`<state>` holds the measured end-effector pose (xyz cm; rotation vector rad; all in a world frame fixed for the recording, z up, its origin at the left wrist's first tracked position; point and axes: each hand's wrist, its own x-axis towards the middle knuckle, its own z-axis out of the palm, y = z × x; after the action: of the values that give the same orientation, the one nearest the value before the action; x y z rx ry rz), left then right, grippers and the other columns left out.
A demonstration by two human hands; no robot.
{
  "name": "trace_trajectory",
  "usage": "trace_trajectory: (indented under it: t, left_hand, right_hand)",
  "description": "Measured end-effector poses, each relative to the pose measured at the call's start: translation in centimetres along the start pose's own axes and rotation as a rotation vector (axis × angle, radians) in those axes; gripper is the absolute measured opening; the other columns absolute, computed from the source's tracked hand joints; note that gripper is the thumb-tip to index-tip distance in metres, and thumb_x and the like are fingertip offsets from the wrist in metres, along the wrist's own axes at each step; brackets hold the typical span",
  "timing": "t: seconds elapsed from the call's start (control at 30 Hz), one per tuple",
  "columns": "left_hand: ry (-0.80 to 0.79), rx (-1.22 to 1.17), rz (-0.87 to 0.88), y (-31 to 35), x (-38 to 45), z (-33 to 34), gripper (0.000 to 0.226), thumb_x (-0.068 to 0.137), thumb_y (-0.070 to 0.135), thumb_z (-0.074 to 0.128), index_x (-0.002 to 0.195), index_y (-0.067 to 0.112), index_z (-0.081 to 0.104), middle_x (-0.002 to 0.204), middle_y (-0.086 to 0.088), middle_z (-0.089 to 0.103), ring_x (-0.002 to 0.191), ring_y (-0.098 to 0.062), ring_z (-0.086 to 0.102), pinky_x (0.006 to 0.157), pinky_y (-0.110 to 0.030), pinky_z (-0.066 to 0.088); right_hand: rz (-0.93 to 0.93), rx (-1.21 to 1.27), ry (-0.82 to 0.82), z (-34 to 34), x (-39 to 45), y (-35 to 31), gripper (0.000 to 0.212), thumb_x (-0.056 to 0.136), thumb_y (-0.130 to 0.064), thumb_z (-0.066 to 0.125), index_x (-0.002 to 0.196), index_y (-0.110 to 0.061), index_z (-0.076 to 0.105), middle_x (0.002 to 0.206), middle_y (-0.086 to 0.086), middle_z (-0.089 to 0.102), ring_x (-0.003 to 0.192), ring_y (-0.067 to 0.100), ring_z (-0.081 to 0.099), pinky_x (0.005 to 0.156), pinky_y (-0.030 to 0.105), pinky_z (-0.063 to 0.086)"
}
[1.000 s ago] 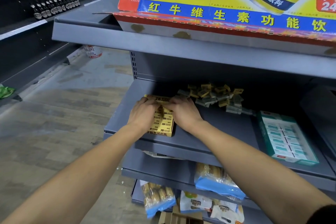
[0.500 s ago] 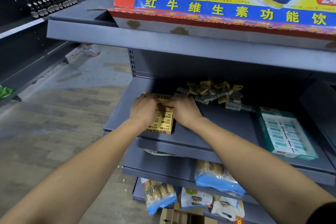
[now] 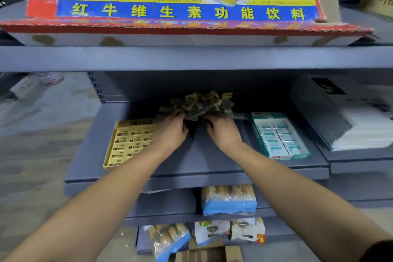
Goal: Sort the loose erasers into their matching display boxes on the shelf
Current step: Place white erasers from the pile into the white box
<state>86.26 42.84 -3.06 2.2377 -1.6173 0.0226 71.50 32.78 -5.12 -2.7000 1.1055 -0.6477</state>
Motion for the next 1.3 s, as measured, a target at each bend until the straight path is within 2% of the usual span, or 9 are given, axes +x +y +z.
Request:
trace_trajectory:
  t: [0.23, 0.37, 0.47, 0.7, 0.83, 0.97, 1.17, 1.23, 1.3]
  left_hand:
    - [-0.014, 0.028, -0.013, -0.3, 1.5, 0.5, 0.039, 0.086, 0.020, 0.055, 0.125, 0.019, 0.057, 0.132, -0.005, 0.054, 0.109, -0.031, 0.058, 0.082, -0.037, 0.052]
    - [-0.001, 0.029, -0.003, -1.0, 2.0, 0.3, 0.038, 0.083, 0.019, 0.056, 0.122, 0.017, 0.058, 0.126, -0.006, 0.056, 0.107, -0.032, 0.057, 0.084, -0.043, 0.051]
    - [0.007, 0.023, 0.000, -1.2, 2.1, 0.3, 0.037, 0.083, 0.018, 0.056, 0.120, 0.016, 0.059, 0.125, -0.007, 0.056, 0.109, -0.032, 0.055, 0.086, -0.043, 0.050]
    - [0.013, 0.027, 0.001, -0.4, 1.8, 0.2, 0.038, 0.086, 0.019, 0.054, 0.123, 0.018, 0.059, 0.131, -0.005, 0.054, 0.111, -0.031, 0.055, 0.083, -0.038, 0.051]
    - [0.024, -0.007, 0.018, 0.7, 1.3, -0.1, 0.041, 0.089, 0.019, 0.053, 0.130, 0.019, 0.055, 0.134, -0.005, 0.053, 0.109, -0.029, 0.058, 0.080, -0.034, 0.051]
    - [0.045, -0.045, 0.034, 1.9, 0.9, -0.4, 0.041, 0.091, 0.022, 0.055, 0.132, 0.018, 0.054, 0.136, -0.005, 0.053, 0.111, -0.028, 0.058, 0.081, -0.033, 0.050]
    - [0.053, -0.169, 0.070, 3.2, -0.2, -0.4, 0.037, 0.094, 0.032, 0.056, 0.126, 0.016, 0.058, 0.125, -0.006, 0.062, 0.109, -0.027, 0.060, 0.084, -0.037, 0.052]
    - [0.038, -0.253, 0.074, 3.4, -0.4, -0.4, 0.036, 0.094, 0.034, 0.057, 0.125, 0.017, 0.060, 0.124, -0.004, 0.063, 0.110, -0.023, 0.059, 0.087, -0.035, 0.050]
    - [0.026, -0.314, 0.089, 3.4, -0.6, -0.2, 0.031, 0.094, 0.030, 0.060, 0.122, 0.017, 0.062, 0.121, -0.004, 0.065, 0.109, -0.022, 0.059, 0.086, -0.031, 0.048]
  right_hand:
    - [-0.059, -0.216, 0.162, 0.6, 2.1, 1.3, 0.041, 0.076, -0.008, 0.068, 0.115, -0.021, 0.069, 0.118, 0.009, 0.065, 0.106, 0.036, 0.059, 0.084, 0.041, 0.050]
    - [-0.046, -0.181, 0.097, 0.3, 4.0, 2.3, 0.052, 0.077, -0.004, 0.063, 0.128, -0.014, 0.062, 0.134, 0.014, 0.056, 0.119, 0.040, 0.054, 0.095, 0.047, 0.044]
    - [-0.015, -0.080, 0.080, 0.1, 4.4, 2.7, 0.050, 0.081, 0.002, 0.054, 0.130, -0.007, 0.059, 0.132, 0.019, 0.057, 0.119, 0.046, 0.052, 0.100, 0.050, 0.041]
    - [-0.038, -0.172, -0.046, -0.3, 4.4, 2.8, 0.046, 0.090, -0.001, 0.055, 0.134, -0.017, 0.057, 0.153, 0.006, 0.035, 0.136, 0.033, 0.035, 0.101, 0.039, 0.046]
    - [-0.108, -0.174, 0.047, -1.0, 2.8, 2.2, 0.036, 0.076, 0.000, 0.070, 0.111, -0.008, 0.070, 0.131, 0.019, 0.057, 0.113, 0.043, 0.055, 0.091, 0.042, 0.050]
    - [-0.291, -0.201, 0.155, -2.7, 0.9, 1.0, 0.021, 0.062, 0.000, 0.081, 0.081, -0.007, 0.074, 0.095, 0.014, 0.070, 0.092, 0.034, 0.065, 0.085, 0.041, 0.054]
    - [-0.210, -0.104, 0.105, -2.7, -0.9, 1.4, 0.025, 0.094, -0.009, 0.054, 0.115, 0.000, 0.064, 0.120, 0.019, 0.062, 0.118, 0.035, 0.051, 0.107, 0.044, 0.028]
    - [-0.219, -0.039, 0.110, -3.1, -1.7, 1.0, 0.021, 0.094, -0.009, 0.055, 0.110, -0.001, 0.065, 0.115, 0.017, 0.064, 0.113, 0.035, 0.053, 0.103, 0.045, 0.035]
    - [-0.270, -0.007, 0.184, -3.2, -2.4, 0.8, 0.008, 0.088, -0.004, 0.063, 0.095, -0.003, 0.067, 0.097, 0.014, 0.067, 0.095, 0.038, 0.058, 0.087, 0.044, 0.048]
